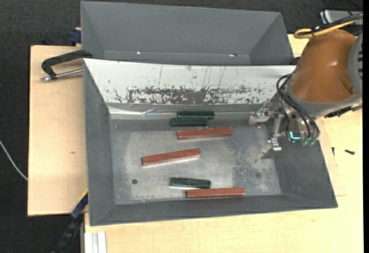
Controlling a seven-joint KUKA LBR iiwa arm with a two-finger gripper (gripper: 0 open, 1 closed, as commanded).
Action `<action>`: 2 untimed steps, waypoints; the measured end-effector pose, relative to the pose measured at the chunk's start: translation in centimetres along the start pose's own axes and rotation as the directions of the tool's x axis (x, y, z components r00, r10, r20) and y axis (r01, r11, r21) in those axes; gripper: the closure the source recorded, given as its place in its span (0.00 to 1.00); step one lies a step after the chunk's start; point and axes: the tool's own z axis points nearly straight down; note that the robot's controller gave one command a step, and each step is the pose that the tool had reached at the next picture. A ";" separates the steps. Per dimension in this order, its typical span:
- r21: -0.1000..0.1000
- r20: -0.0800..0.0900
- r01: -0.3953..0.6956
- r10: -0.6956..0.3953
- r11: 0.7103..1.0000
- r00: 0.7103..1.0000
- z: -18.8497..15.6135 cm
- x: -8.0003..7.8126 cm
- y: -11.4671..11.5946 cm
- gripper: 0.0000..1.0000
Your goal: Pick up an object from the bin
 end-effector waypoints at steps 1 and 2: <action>0.001 0.008 0.001 -0.001 1.000 1.000 -0.4 -0.2 0.0 0.00; 0.003 0.012 0.083 -0.083 0.997 0.996 4.5 -3.4 5.6 0.00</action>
Offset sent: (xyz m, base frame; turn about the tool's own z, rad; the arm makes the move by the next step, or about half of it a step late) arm 0.0489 0.0891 -0.0777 -0.1335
